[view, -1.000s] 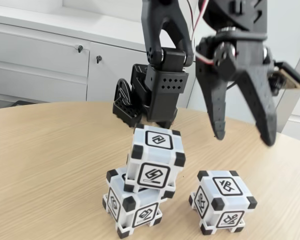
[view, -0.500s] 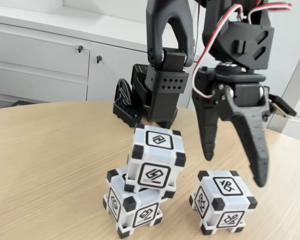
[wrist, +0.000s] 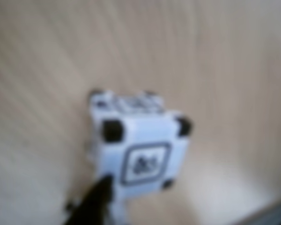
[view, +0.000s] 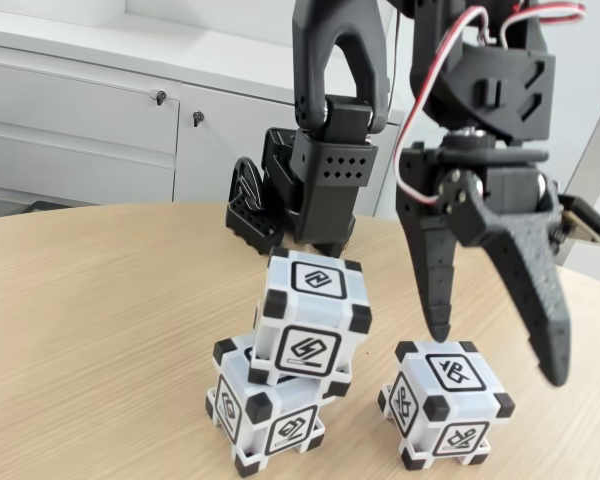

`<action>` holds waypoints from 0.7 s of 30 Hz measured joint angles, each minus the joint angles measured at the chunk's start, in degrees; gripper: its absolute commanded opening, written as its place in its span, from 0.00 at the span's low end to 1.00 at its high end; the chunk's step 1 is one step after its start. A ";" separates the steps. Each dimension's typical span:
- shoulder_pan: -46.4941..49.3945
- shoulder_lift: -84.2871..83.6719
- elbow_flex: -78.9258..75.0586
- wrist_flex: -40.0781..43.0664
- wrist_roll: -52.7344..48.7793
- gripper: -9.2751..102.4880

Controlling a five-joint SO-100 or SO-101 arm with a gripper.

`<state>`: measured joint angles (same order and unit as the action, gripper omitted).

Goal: Stack cubes from left to right.

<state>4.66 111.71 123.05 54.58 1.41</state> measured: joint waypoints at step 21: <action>-0.09 4.83 -0.09 0.09 -0.18 0.44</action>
<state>4.57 116.54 122.96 54.67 1.23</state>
